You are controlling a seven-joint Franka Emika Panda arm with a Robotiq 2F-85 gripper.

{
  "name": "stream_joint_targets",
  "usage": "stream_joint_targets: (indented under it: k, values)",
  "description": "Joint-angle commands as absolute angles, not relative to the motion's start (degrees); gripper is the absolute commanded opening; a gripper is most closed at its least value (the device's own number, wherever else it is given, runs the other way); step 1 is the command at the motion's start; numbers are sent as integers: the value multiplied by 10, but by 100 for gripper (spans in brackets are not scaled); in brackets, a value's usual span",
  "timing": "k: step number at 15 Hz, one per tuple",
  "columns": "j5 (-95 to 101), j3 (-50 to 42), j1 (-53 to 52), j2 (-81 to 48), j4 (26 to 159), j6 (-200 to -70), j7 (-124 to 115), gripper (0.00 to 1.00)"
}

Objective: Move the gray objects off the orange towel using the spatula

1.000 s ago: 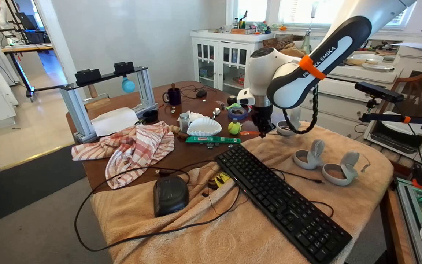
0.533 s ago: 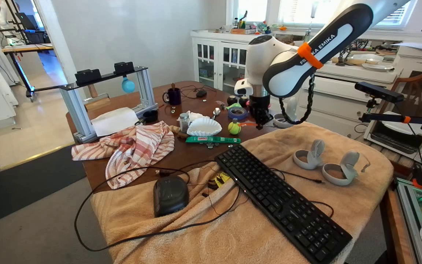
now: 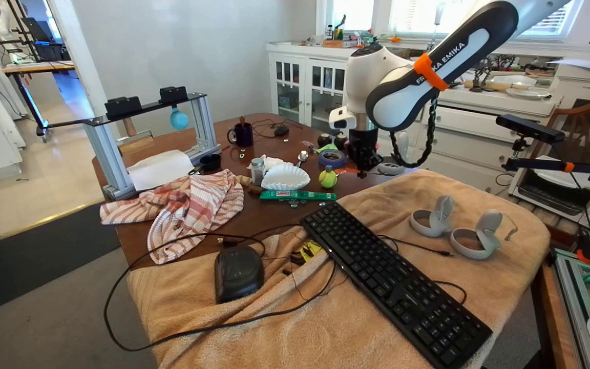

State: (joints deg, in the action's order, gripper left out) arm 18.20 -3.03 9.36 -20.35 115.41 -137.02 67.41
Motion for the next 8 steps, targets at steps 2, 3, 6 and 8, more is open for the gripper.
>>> stream_joint_targets:
  k: [2,3,6,8]
  values:
    - [186,-30,103,-215,1149,-1382,736,2]
    - [189,-31,103,-217,1149,-1388,746,2]
    - [189,-33,109,-225,1150,-1415,781,2]
    - [188,-34,114,-230,1151,-1437,804,2]
